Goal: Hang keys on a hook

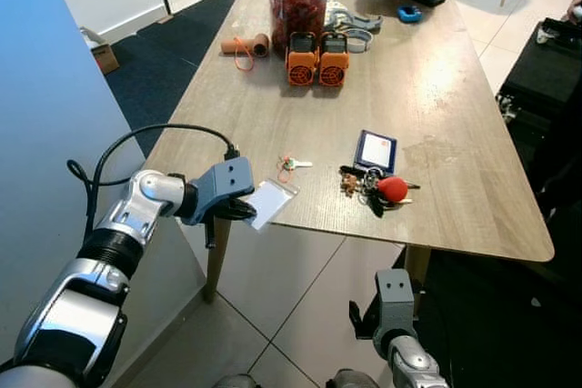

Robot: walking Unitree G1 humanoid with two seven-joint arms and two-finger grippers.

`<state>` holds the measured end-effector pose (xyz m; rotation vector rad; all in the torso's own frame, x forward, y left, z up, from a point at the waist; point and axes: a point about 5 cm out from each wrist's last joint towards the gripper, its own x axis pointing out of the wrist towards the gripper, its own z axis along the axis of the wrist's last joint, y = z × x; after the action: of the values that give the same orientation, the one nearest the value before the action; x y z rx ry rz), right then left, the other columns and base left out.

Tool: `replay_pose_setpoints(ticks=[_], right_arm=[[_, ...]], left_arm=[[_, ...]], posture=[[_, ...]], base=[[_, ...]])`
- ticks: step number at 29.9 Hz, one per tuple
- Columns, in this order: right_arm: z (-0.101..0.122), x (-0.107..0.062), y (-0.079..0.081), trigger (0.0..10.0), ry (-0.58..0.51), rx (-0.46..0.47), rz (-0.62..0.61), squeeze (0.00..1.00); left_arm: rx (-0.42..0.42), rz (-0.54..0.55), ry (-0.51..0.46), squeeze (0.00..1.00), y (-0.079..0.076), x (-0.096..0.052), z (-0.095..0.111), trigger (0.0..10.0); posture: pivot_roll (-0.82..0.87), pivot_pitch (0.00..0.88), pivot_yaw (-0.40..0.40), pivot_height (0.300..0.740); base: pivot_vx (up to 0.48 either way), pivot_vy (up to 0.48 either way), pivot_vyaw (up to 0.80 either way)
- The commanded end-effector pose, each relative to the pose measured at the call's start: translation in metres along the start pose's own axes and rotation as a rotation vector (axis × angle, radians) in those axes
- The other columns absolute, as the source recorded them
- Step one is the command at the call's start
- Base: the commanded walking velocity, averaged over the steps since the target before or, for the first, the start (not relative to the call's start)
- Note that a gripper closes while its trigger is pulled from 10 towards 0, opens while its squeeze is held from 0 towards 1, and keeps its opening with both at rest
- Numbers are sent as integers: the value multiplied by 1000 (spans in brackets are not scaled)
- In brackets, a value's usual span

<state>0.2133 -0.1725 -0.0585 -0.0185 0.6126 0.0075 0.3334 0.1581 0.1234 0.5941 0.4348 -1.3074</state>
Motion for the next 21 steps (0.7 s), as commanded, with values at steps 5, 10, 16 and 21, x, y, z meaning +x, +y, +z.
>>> replay_pose_setpoints(ticks=[5,10,16,21], right_arm=[[-2,-1,0,10000,6,11,-1,0],[-2,-1,0,10000,2,13,-1,0],[-4,-2,0,10000,7,14,-1,0],[-5,-3,-1,10000,10,13,-3,0]], left_arm=[[-83,-64,45,0,-10,3,-17,0],[-101,-3,-183,0,4,-2,18,0],[-224,123,-486,0,16,-5,53,10000],[-357,286,-530,0,16,11,51,10000]], posture=[[78,107,32,740],[81,106,31,740],[78,105,33,740],[80,97,30,740]], base=[[0,0,0],[0,0,0],[0,0,0],[0,0,0]])
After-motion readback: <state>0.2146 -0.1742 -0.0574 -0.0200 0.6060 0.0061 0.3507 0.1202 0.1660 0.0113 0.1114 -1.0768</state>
